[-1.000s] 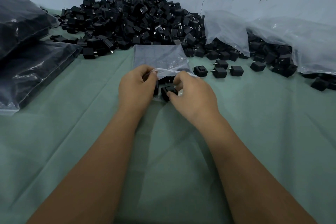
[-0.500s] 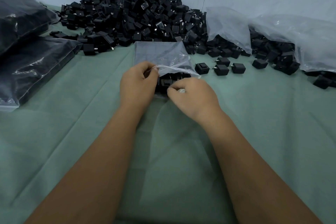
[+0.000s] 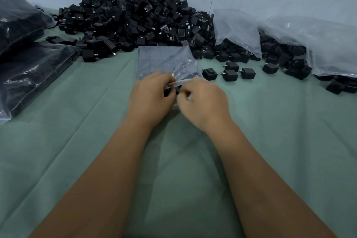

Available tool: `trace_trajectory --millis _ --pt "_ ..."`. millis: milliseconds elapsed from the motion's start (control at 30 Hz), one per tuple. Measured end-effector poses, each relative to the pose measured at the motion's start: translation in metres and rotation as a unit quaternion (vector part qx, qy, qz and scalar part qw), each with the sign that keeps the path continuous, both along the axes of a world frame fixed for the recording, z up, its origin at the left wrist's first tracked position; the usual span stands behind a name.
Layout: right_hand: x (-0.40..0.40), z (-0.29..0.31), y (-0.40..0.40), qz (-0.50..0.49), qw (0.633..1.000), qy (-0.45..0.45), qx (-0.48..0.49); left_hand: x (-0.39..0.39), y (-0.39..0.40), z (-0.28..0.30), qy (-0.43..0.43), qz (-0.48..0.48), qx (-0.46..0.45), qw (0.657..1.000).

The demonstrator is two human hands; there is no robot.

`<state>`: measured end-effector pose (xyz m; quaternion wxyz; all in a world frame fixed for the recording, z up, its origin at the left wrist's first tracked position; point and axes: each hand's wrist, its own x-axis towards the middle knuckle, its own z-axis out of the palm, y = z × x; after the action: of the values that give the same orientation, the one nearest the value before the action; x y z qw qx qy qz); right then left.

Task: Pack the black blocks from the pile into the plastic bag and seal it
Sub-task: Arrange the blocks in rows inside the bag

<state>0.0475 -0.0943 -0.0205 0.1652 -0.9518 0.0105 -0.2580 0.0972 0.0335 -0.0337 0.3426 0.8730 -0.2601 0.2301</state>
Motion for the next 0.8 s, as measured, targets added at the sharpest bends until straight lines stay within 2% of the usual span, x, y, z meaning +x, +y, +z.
trace_trajectory --millis 100,133,200,267,333,433,467,600,700,800 --pt "0.006 0.005 -0.017 -0.078 0.966 -0.166 0.182 0.001 0.0 0.0 0.002 0.004 0.014 1.0" --pt "0.01 0.005 -0.027 -0.093 0.95 -0.18 0.236 0.001 0.0 0.001 0.003 0.005 0.017 1.0" --pt "0.02 0.002 -0.047 -0.104 0.941 -0.142 0.288 0.001 -0.001 0.001 0.005 0.004 0.02 1.0" --pt "0.029 -0.005 -0.066 -0.092 0.962 -0.082 0.243 0.0 -0.001 0.001 0.003 -0.001 0.023 1.0" --pt "0.038 -0.01 -0.078 -0.069 0.987 -0.021 0.145 0.001 -0.001 0.001 -0.002 -0.006 0.035 0.999" --pt "0.049 -0.018 -0.087 -0.054 0.992 0.108 0.042 0.002 -0.002 0.001 -0.005 -0.007 0.042 0.999" --pt "0.051 -0.021 -0.087 -0.056 0.99 0.125 0.013 0.001 -0.002 0.0 -0.002 -0.001 0.032 0.999" --pt "0.049 -0.021 -0.085 -0.078 0.996 0.033 -0.006 0.001 -0.004 0.0 0.031 0.044 -0.016 0.998" --pt "0.041 -0.021 -0.082 -0.108 0.994 0.009 0.011 0.002 -0.005 0.0 0.046 0.065 -0.026 0.996" --pt "0.033 -0.019 -0.079 -0.138 0.985 0.004 0.099 0.003 -0.005 0.0 0.057 0.073 -0.032 0.995"
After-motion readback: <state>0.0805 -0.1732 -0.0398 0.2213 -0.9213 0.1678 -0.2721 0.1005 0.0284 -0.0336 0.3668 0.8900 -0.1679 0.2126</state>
